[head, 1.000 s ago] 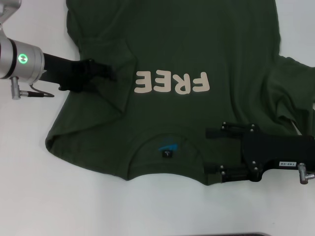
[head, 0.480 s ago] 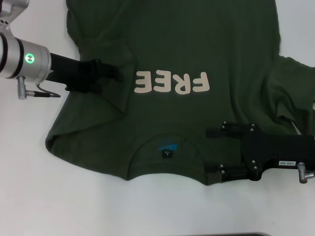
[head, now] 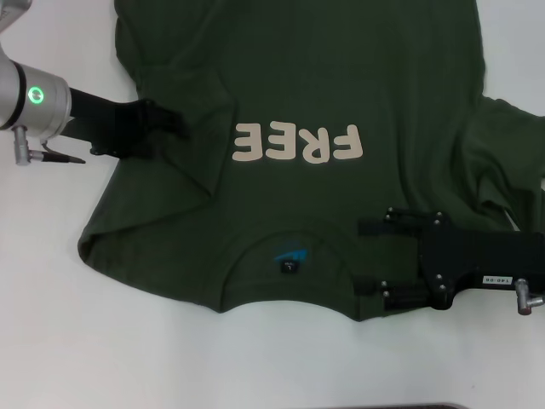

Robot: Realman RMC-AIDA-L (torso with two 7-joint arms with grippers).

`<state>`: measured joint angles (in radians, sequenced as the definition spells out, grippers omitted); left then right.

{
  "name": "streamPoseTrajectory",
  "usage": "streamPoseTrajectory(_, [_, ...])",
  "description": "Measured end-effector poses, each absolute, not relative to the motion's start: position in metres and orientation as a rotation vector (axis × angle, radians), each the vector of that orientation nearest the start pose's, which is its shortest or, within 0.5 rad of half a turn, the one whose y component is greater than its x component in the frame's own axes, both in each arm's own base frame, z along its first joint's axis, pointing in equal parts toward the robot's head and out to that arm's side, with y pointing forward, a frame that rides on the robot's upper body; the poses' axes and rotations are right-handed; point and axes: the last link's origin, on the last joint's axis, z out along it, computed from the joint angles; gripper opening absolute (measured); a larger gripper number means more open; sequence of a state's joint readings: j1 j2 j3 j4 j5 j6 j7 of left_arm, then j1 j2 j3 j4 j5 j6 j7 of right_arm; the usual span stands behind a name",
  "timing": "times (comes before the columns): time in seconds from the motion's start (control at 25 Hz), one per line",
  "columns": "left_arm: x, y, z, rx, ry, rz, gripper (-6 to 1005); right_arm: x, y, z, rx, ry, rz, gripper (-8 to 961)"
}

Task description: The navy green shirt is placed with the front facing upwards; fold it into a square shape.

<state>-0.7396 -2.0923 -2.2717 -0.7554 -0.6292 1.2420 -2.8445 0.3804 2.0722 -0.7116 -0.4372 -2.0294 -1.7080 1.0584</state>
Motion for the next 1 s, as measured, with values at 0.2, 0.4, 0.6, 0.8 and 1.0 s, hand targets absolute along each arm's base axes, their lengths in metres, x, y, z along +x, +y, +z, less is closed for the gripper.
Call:
streamPoseTrajectory(0.2, [-0.247,0.396,-0.019,-1.997,-1.939,-0.114,736,0.300,0.241,-0.036,-2.860,0.577,0.843,874])
streamPoseTrajectory(0.4, [-0.241,0.398,-0.023,-2.014,-1.938,-0.115,735,0.300,0.241,-0.036,-2.859,0.577,0.841,874])
streamPoseTrajectory(0.6, [-0.237,0.397,-0.027,-2.031,-1.940,-0.108,735,0.300,0.242,-0.036,-2.857,0.578,0.836,874])
streamPoseTrajectory(0.8, [-0.235,0.396,-0.029,-2.035,-1.943,-0.108,735,0.300,0.242,-0.036,-2.857,0.578,0.836,874])
streamPoseTrajectory(1.0, [-0.234,0.396,-0.031,-2.045,-1.940,-0.105,736,0.300,0.242,-0.036,-2.856,0.578,0.836,873])
